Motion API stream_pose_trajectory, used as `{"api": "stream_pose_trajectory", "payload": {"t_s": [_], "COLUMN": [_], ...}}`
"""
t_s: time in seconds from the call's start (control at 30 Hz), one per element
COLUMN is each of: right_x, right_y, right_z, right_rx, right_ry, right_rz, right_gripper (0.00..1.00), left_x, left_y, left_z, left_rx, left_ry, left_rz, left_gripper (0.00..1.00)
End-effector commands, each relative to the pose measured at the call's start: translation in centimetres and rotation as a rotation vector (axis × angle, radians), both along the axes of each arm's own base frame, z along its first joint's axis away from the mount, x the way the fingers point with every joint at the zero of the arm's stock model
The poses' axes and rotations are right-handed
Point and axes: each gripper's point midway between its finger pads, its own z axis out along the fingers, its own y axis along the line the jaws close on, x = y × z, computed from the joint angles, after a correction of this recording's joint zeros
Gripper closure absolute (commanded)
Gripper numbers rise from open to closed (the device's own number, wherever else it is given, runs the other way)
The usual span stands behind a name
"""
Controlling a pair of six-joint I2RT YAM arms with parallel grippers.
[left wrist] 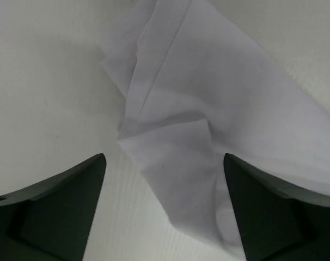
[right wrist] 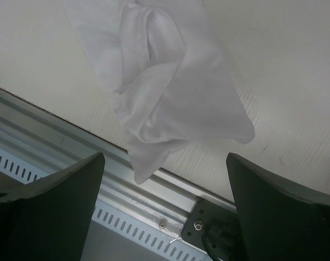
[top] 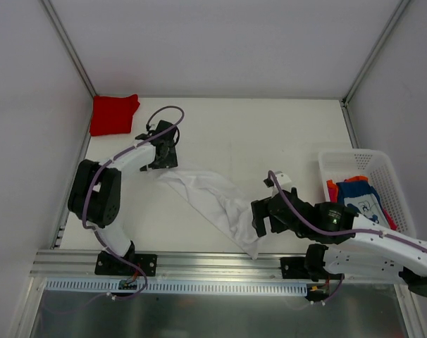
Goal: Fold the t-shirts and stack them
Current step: Fold the tshirt
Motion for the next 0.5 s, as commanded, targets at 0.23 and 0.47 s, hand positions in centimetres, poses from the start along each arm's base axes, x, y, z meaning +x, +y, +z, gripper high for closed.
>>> {"api": "stream_pose_trajectory", "payload": {"t_s": [0.23, 0.47], "right_x": [-0.9, -1.5], "right_y": [6.0, 10.6], "right_z": [-1.6, -7.3], "right_rx": [0.121, 0.066], "right_ry": [0.081, 0.131], "right_rz": [0.034, 0.020], "right_gripper": [0.00, 0.01], "left_x": [3.3, 3.5], "left_y": [0.6, 1.3], "left_z": [0.4, 3.1], "left_rx": [0.011, 0.041], "left_ry": [-0.027, -0.097], "left_rz": [-0.022, -0.048], "left_gripper": [0.01, 0.01]}}
